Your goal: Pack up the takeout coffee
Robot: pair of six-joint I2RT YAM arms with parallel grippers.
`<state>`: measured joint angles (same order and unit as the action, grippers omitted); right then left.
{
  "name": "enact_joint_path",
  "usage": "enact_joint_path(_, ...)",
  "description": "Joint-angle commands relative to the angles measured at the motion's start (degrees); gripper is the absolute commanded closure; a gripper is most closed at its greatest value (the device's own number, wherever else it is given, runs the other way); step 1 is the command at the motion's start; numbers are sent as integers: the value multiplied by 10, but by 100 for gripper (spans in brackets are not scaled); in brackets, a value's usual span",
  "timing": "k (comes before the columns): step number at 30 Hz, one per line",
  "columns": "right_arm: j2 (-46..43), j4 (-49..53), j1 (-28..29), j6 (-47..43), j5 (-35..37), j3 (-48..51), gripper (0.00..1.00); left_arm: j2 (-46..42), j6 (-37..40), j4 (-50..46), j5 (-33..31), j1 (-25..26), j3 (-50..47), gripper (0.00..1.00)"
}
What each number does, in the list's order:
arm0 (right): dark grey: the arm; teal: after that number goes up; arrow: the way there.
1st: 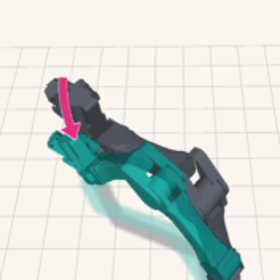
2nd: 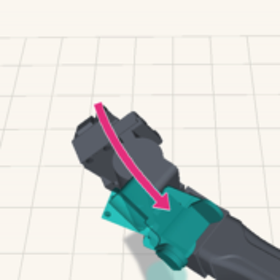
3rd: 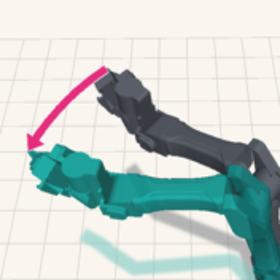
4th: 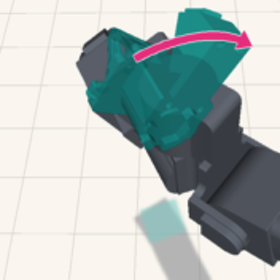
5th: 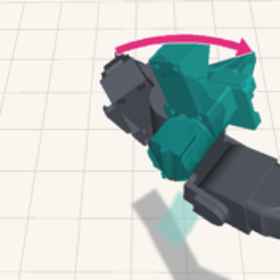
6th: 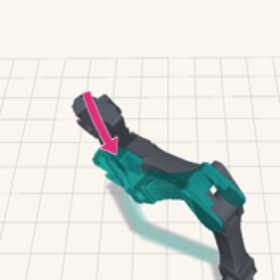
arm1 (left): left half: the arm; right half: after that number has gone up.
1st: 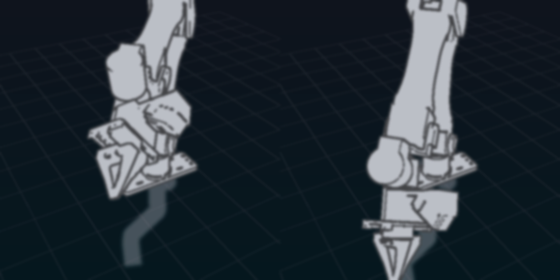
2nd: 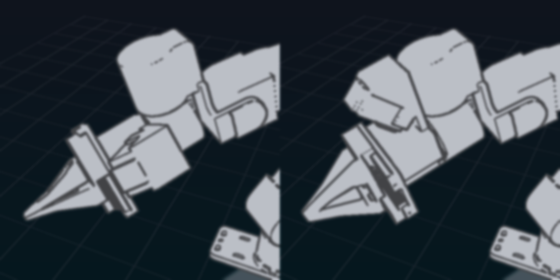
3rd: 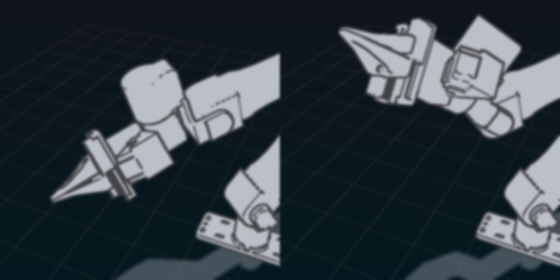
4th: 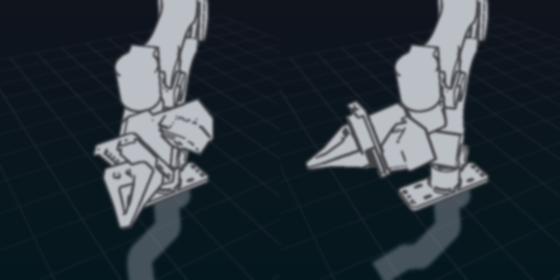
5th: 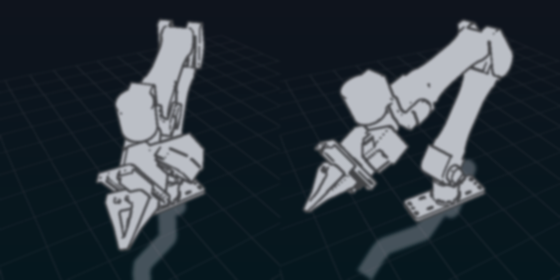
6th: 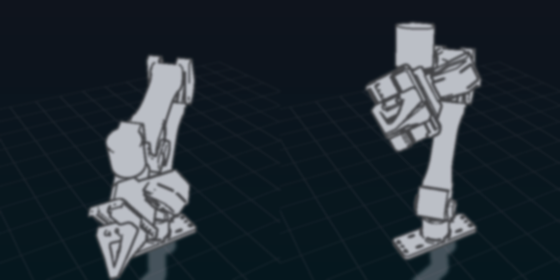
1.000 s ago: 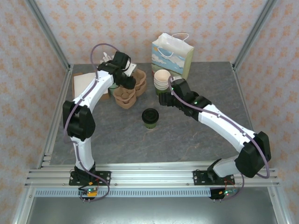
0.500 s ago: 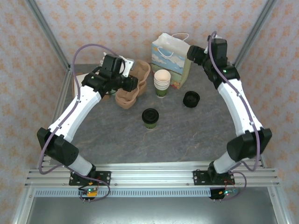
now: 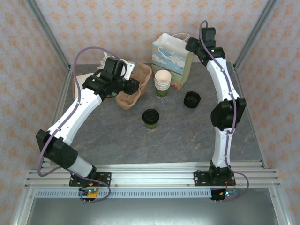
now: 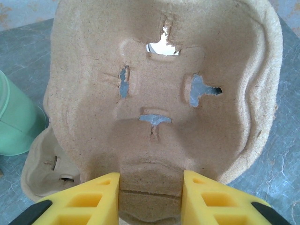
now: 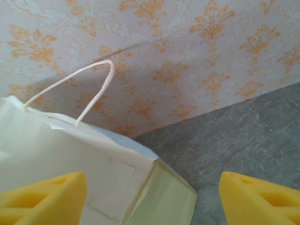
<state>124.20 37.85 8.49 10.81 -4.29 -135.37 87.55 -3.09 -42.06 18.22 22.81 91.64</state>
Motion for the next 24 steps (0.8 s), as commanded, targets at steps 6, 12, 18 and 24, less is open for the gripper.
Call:
enact_joint_path(6, 63, 19, -11, -57, -31, -76, 29, -21, 1, -2, -8, 4, 5, 67)
enact_joint_path(12, 88, 12, -13, -73, -62, -99, 44, -23, 1, -2, -11, 4, 6, 67)
enact_joint_path(18, 96, 6, -13, -81, -72, -107, 59, -21, 0, 0, -10, 4, 4, 67)
enact_joint_path(24, 103, 8, -13, -86, -69, -121, 71, -21, 1, -1, -12, 4, 5, 67)
